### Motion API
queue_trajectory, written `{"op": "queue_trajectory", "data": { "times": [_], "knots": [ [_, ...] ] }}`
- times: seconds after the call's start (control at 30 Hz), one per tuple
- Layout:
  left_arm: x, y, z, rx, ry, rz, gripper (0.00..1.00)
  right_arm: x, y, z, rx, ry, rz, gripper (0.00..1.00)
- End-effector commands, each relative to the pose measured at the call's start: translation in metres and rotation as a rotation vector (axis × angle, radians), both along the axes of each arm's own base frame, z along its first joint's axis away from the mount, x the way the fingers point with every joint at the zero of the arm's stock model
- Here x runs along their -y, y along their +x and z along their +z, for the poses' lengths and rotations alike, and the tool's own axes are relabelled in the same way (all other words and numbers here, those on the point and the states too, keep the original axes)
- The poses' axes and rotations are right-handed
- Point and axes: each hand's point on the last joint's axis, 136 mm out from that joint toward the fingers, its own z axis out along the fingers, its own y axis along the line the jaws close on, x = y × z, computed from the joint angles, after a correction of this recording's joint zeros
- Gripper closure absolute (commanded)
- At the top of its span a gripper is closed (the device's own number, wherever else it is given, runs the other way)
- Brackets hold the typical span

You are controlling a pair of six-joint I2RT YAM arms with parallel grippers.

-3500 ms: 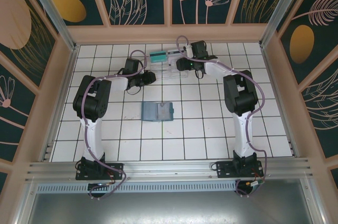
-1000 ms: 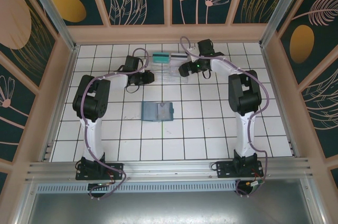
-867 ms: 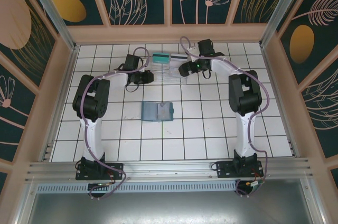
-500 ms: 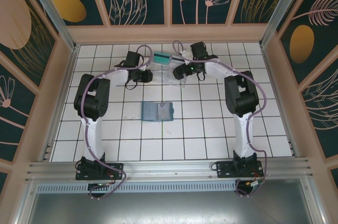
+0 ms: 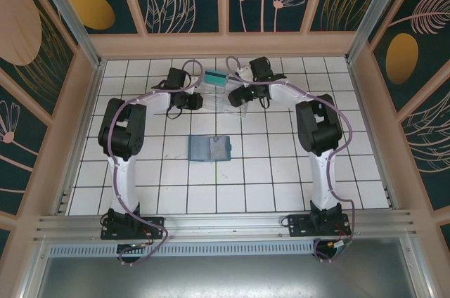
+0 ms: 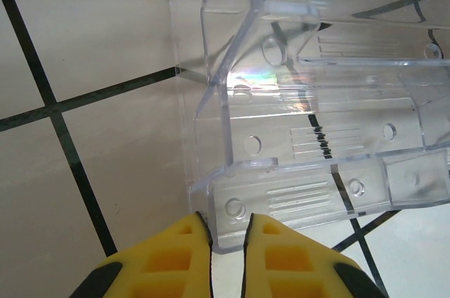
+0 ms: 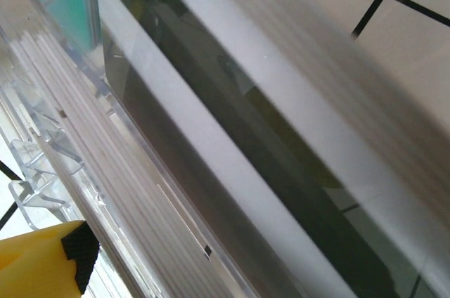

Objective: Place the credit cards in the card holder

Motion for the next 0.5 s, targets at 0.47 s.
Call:
{"op": "queue_trajectory", "data": {
  "times": [0.47],
  "knots": [
    [-0.014,-0.032,-0.044,-0.141,0.05,-0.001,1.0,0.026,0.034,0.032,0.164,-0.055,-0.186,0.05]
  ]
}}
